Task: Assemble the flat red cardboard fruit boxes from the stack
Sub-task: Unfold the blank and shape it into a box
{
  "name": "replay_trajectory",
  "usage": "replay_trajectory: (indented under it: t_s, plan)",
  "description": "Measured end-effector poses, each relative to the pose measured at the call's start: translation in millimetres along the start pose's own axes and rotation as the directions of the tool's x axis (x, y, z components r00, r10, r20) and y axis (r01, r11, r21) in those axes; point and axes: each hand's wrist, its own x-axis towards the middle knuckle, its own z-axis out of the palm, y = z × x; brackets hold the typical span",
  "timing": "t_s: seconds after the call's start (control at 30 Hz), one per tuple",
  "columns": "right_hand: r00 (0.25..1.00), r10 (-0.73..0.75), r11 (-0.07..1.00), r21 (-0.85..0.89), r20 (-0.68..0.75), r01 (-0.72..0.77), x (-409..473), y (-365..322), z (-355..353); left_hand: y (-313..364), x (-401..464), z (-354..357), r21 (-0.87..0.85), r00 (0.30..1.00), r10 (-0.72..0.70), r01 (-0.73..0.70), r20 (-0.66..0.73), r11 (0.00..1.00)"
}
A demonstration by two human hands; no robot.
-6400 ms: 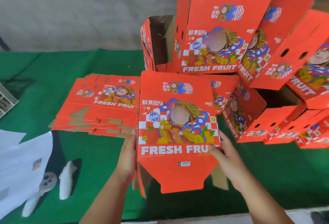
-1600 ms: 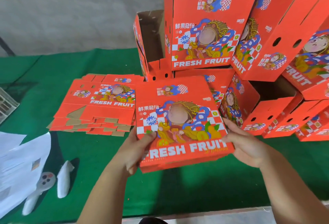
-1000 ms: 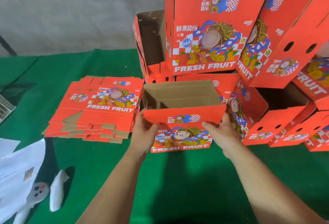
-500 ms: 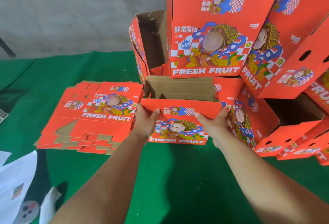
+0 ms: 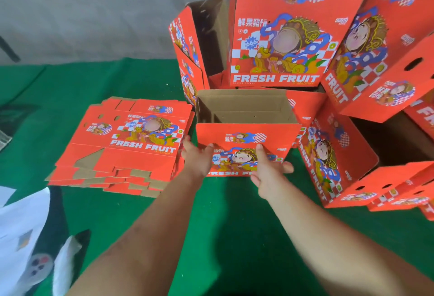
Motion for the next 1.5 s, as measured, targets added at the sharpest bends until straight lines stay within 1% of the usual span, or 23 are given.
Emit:
replay_trajectory:
  t_s: [0.03, 0.07, 0.1, 0.17, 0.2, 0.3, 0.43, 0.57, 0.67, 0.77, 0.83, 0.9, 0.97, 1.03, 1.07, 1.13, 1.17, 1.23, 1.27, 1.37, 1.47, 1.5]
  plan:
    - [0.997, 0.035, 0.999, 0.027, 0.073, -0.037, -8.0, 7.7, 4.3, -7.1, -9.0, -1.1, 0.011, 0.998, -0.06, 0.06, -0.028, 0.998]
    - [0.985, 0.069, 0.997, 0.015, 0.156, -0.072, -15.8, 15.5, 9.1, -15.4, -16.5, -2.5, 0.006, 0.994, -0.103, 0.103, -0.037, 0.995]
    - [0.969, 0.09, 0.996, -0.028, 0.232, -0.086, -23.5, 23.1, 14.3, -23.6, -24.1, -5.4, -0.003, 0.993, -0.121, 0.121, -0.012, 0.993]
    - [0.933, 0.086, 0.992, -0.113, 0.349, -0.049, -38.3, 36.4, 26.3, -35.5, -38.7, -13.5, -0.013, 0.991, -0.11, 0.111, 0.077, 0.994]
    - [0.918, 0.071, 0.99, -0.137, 0.391, -0.018, -45.5, 42.0, 33.2, -39.7, -45.8, -18.8, -0.029, 0.991, -0.092, 0.096, 0.096, 0.995]
    - [0.875, 0.056, 0.977, -0.209, 0.48, 0.052, -67.3, 56.0, 53.6, -44.8, -60.3, -39.1, -0.117, 0.994, -0.092, 0.098, 0.053, 0.988]
    - [0.828, 0.085, 0.939, -0.323, 0.555, 0.12, -95.7, 77.7, 77.7, -52.5, -65.4, -76.1, -0.146, 0.991, -0.135, 0.132, -0.014, 0.98]
    - [0.792, 0.099, 0.931, -0.337, 0.602, 0.14, -115.3, 96.3, 99.9, -67.3, -67.9, -116.9, -0.171, 0.977, -0.195, 0.178, -0.084, 0.969]
    - [0.784, 0.131, 0.918, -0.372, 0.606, 0.135, -119.9, 103.0, 117.6, -81.8, -64.3, -143.4, -0.171, 0.955, -0.278, 0.257, -0.107, 0.951]
    - [0.808, 0.137, 0.909, -0.396, 0.573, 0.126, -118.5, 106.7, 139.0, -91.7, -57.7, -163.5, -0.191, 0.938, -0.34, 0.322, -0.068, 0.927]
    - [0.828, 0.135, 0.906, -0.407, 0.544, 0.119, -118.1, 112.6, 154.1, -97.0, -52.6, -175.8, -0.157, 0.935, -0.35, 0.337, -0.065, 0.928]
    - [0.852, 0.138, 0.9, -0.422, 0.505, 0.105, -117.5, 120.7, 167.6, -103.3, -46.2, -185.2, -0.161, 0.926, -0.374, 0.362, -0.055, 0.918]
    - [0.895, 0.182, 0.884, -0.467, 0.408, 0.033, -114.2, 128.9, 182.5, -108.3, -38.3, -195.7, -0.198, 0.902, -0.431, 0.418, -0.025, 0.887]
    - [0.909, 0.223, 0.881, -0.473, 0.353, -0.033, -111.3, 129.0, 201.6, -104.0, -25.1, -205.2, -0.203, 0.9, -0.435, 0.426, -0.002, 0.882]
    - [0.917, 0.228, 0.87, -0.492, 0.327, -0.041, -108.6, 129.2, 209.7, -101.5, -18.5, -210.1, -0.2, 0.903, -0.429, 0.424, 0.021, 0.884]
    - [0.938, 0.194, 0.826, -0.564, 0.288, 0.002, -101.0, 134.8, 224.0, -96.9, -5.3, -220.2, -0.185, 0.912, -0.408, 0.408, 0.044, 0.894]
    - [0.949, 0.159, 0.825, -0.564, 0.27, 0.022, -99.9, 139.5, 229.0, -97.3, -0.4, -224.4, -0.163, 0.915, -0.401, 0.404, 0.049, 0.9]
    - [0.967, 0.105, 0.878, -0.477, 0.232, 0.019, -98.8, 148.2, 237.1, -102.4, 8.3, -229.8, -0.142, 0.913, -0.401, 0.407, 0.07, 0.902]
    - [0.969, 0.101, 0.907, -0.421, 0.226, 0.004, -99.3, 150.8, 240.7, -105.8, 11.1, -231.4, -0.142, 0.911, -0.403, 0.411, 0.081, 0.9]
    - [0.954, 0.178, 0.95, -0.294, 0.242, -0.103, -100.7, 150.7, 251.7, -111.4, 20.0, -235.4, -0.122, 0.907, -0.41, 0.419, 0.089, 0.9]
    - [0.923, 0.245, 0.95, -0.266, 0.297, -0.166, -103.7, 149.8, 257.0, -115.4, 27.3, -241.2, -0.108, 0.902, -0.422, 0.43, 0.091, 0.896]
    - [0.915, 0.247, 0.958, -0.222, 0.319, -0.181, -106.1, 148.7, 257.3, -115.6, 28.6, -243.3, -0.117, 0.904, -0.42, 0.428, 0.082, 0.896]
